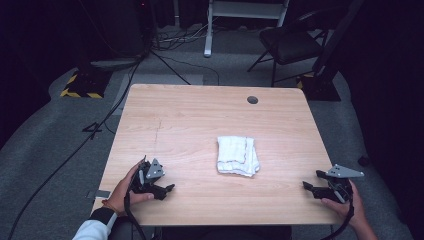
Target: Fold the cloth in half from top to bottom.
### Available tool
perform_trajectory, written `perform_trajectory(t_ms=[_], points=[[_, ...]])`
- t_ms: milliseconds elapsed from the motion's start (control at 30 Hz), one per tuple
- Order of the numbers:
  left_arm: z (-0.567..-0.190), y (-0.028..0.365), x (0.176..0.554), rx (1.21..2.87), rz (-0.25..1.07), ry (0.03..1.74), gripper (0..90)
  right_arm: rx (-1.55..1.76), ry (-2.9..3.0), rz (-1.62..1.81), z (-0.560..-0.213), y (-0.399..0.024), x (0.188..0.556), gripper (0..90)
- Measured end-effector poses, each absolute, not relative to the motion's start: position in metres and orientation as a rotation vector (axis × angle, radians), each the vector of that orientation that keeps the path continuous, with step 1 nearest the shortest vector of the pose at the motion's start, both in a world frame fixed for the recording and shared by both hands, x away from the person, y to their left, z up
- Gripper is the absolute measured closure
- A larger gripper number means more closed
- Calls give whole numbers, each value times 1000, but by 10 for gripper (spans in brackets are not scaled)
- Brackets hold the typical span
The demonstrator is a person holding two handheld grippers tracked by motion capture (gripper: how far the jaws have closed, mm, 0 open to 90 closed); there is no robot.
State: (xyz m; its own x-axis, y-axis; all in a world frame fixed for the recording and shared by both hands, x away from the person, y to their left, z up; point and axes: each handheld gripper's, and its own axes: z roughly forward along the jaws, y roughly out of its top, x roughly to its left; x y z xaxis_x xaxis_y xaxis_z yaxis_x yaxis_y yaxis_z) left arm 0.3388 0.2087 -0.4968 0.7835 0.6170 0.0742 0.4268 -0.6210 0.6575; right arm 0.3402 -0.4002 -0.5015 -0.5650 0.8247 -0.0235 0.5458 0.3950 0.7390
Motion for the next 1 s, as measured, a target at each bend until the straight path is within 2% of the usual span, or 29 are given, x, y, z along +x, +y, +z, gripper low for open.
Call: perform_trajectory(t_ms=[67, 1000], points=[[-502, 216, 341, 2271, 305, 813, 173, 1193, 2258, 995, -503, -401, 340, 237], [-504, 218, 338, 2248, 318, 849, 164, 1217, 2253, 1005, -503, -401, 340, 236]])
